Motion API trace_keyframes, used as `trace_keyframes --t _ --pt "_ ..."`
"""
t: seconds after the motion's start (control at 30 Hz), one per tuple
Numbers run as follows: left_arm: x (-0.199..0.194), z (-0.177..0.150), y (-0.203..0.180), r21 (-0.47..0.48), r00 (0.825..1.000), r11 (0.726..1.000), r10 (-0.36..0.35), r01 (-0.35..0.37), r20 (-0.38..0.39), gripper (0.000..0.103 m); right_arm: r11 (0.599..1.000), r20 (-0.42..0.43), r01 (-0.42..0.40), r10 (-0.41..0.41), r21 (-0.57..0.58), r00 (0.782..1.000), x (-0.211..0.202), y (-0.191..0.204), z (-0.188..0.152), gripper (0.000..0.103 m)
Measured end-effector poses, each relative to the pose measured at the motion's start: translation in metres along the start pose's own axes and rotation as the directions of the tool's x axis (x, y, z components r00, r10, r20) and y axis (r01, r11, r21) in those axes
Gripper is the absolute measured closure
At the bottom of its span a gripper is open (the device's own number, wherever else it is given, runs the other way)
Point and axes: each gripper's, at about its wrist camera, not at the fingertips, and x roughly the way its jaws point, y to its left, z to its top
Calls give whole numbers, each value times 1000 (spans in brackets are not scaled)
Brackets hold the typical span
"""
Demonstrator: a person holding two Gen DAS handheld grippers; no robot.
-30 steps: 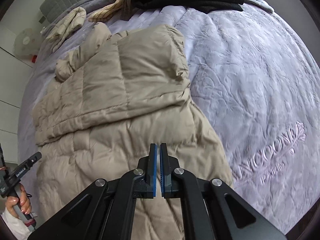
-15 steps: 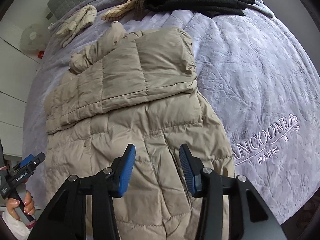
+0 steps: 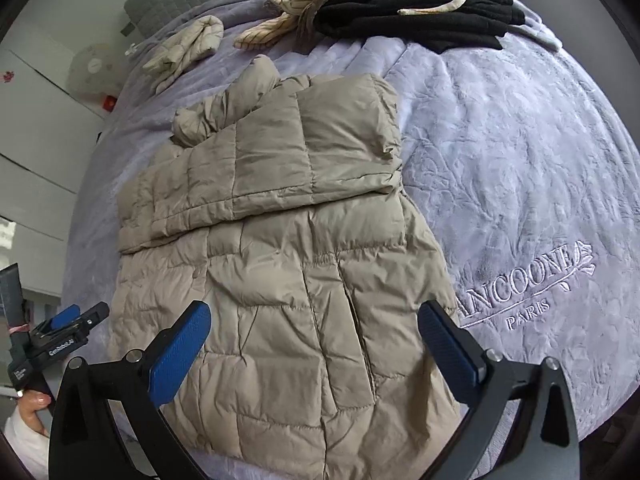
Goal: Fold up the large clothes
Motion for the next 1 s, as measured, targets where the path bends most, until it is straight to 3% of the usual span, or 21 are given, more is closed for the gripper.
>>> trace_keyframes --t 0.23,0.33,0.47,0.73,1.0 --pt "-8 -26 0 -62 999 998 20 -23 -46 3 997 -68 -80 81 15 994 11 -12 -5 0" --pt "-14 -39 2 -98 998 995 12 -18 -61 3 991 -159 -129 134 40 978 21 -14 -10 0" --pt "-23 -53 9 -106 998 994 12 -18 -60 3 983 -196 -161 176 92 965 26 -12 -19 0" --pt "-11 -71 36 -88 997 996 -30 24 -77 3 956 -174 -176 220 236 960 28 -7 -49 0" --pt "7 -114 92 -112 986 989 -109 96 -123 3 887 -154 -183 270 424 951 31 -11 -120 0"
